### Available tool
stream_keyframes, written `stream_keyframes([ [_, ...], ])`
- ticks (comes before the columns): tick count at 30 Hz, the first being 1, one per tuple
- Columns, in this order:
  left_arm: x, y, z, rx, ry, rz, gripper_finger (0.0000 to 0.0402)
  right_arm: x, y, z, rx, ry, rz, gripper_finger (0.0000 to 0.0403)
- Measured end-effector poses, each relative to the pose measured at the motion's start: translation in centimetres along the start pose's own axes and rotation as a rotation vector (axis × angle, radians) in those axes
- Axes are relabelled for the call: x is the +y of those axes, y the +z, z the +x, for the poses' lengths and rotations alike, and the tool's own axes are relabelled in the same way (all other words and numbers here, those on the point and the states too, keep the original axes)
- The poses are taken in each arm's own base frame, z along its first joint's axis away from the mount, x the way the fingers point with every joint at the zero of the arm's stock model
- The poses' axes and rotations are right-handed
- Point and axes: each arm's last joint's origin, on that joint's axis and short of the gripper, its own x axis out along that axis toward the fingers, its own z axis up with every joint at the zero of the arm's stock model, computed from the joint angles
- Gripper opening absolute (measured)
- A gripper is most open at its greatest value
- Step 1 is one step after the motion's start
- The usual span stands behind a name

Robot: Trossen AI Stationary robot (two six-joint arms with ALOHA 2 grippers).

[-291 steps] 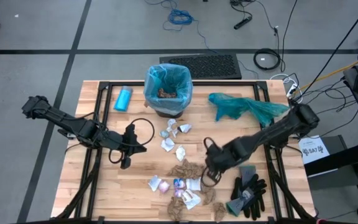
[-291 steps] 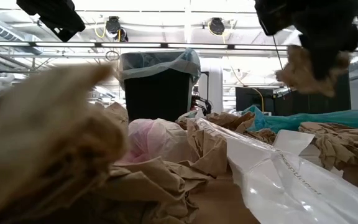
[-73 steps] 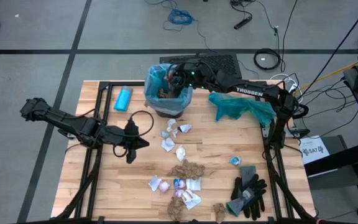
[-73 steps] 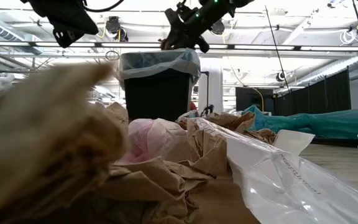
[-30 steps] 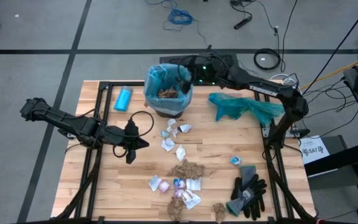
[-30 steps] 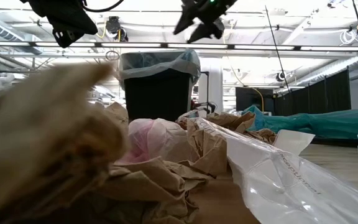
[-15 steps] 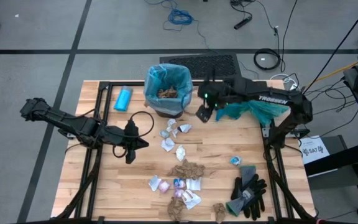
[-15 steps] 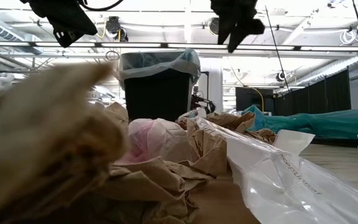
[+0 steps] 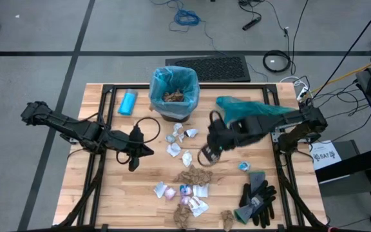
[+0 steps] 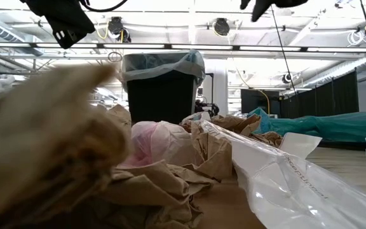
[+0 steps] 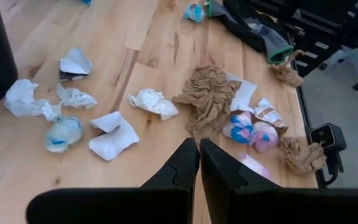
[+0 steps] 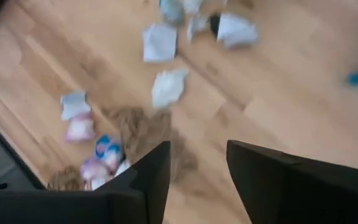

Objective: Place trash/remove bag and relplace
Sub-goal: Put the brown paper trash into the trash bin

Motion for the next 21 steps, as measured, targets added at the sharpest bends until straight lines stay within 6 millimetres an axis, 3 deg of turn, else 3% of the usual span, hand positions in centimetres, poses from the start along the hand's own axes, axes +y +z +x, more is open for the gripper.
stream_keyframes([
  [11,-0.1,0.0,0.0,0.013,-0.026,0.005,0.0022,4.5,-9.9,2.5,0.116,-0.080,0.125,0.0176],
  [21,-0.1,0.0,0.0,0.018,-0.034,0.007,0.0022,8.2,-18.3,7.9,0.206,-0.099,0.262,0.0176],
])
